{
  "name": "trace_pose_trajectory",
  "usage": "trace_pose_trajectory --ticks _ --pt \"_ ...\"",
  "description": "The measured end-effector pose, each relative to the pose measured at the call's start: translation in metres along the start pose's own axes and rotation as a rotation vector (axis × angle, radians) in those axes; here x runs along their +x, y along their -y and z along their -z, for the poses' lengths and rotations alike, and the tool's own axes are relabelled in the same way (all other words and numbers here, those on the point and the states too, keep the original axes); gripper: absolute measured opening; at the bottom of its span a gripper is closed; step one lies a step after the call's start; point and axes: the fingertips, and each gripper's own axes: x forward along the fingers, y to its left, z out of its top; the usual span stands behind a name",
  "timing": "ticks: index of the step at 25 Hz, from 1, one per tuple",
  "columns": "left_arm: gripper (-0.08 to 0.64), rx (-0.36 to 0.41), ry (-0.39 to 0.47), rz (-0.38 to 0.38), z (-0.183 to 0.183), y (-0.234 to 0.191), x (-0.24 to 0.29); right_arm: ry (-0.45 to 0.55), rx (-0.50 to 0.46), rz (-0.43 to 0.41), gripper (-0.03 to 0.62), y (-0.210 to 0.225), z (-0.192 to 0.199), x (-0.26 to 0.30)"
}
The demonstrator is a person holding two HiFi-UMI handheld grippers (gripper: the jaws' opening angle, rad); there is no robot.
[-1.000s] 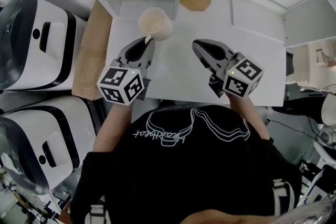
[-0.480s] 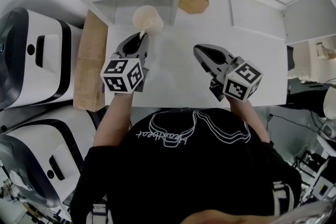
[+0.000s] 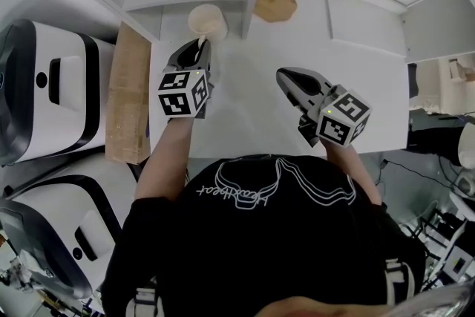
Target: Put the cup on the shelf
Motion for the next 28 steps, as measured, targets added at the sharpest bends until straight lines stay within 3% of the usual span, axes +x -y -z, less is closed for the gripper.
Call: trace_pose_trajectory --ticks 19,28 --pt "0.054 0.112 -0.049 -0.080 0.020 -0.017 0.047 -0.011 0.015 0.055 0.005 0.015 0.003 -0.007" --pt "0.055 0.105 -0.053 -0.100 0.021 -0.020 0.059 -0.005 0.018 0.062 0.005 0.017 -0.001 -0.010"
